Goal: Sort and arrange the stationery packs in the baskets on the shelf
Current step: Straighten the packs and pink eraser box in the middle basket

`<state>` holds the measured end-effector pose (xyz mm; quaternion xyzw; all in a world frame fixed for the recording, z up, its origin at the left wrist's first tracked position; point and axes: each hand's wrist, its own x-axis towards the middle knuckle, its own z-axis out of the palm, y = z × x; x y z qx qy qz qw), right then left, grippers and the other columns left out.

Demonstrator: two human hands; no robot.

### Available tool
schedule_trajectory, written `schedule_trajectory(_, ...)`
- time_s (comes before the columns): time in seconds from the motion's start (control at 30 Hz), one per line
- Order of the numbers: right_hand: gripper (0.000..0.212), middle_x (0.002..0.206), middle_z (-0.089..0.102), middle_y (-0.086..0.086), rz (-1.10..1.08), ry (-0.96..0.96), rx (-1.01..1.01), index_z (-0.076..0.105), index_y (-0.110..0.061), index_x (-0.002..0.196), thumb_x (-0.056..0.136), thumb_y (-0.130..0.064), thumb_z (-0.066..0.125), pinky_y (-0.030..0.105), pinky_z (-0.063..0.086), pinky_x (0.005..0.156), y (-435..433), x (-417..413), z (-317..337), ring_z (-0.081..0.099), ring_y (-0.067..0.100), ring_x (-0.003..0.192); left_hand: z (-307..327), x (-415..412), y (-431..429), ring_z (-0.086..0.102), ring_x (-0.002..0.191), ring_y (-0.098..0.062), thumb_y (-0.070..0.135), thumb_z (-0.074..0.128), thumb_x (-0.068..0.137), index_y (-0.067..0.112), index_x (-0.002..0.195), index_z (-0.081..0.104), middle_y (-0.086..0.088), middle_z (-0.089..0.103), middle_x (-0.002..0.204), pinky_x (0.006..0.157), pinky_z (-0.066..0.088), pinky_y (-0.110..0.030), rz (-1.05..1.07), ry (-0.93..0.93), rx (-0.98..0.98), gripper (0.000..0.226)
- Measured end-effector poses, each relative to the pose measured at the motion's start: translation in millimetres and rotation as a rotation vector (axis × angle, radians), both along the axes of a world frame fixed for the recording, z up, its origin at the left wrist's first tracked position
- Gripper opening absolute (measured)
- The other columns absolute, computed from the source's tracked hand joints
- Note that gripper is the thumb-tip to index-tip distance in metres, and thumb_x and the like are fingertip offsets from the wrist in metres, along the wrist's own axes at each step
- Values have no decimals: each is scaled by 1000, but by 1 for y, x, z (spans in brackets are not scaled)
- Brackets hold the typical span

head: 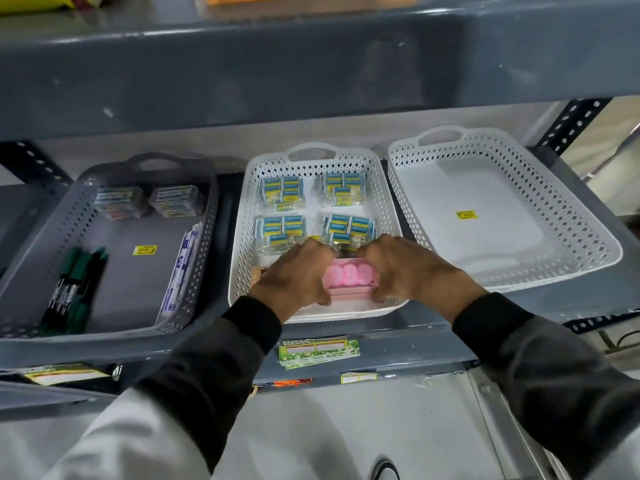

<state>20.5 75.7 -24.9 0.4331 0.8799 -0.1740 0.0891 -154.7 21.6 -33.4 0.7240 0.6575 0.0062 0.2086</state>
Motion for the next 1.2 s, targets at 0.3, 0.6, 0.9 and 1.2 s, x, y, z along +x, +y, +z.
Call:
schedule_trajectory(0.3,84,117,69,7,-137,309,16,56,-15,132,60,-44,86,40,50,98,44,22,55,65,23,106,50,-30,42,62,112,-20,29,94,53,11,125,60,-5,66,122,96,49,-30,151,-302,188,82)
schedule_trajectory(0.6,78,117,63,10,9,-19,24,60,-12,118,54,-49,86,37,52,91,76,-21,11,63,29,102,7,-5,98,56,124,-29,32,94,53,19,133,53,-11,57,136,103,47,-37,14,-95,16,90)
schedule_trajectory(0.9,50,92,56,2,79,-13,24,55,-22,88,55,-35,89,28,47,68,84,-28,-2,59,20,76,-17,-7,97,62,103,-23,32,95,52,17,117,61,-5,59,117,82,47,-28,14,-106,60,75)
schedule_trajectory(1.2,59,98,61,4,94,-52,32,66,-12,103,53,-33,90,34,54,77,89,-32,1,62,22,84,-26,-9,91,61,102,-23,45,89,53,13,115,63,-6,63,113,90,55,-40,64,-106,94,75)
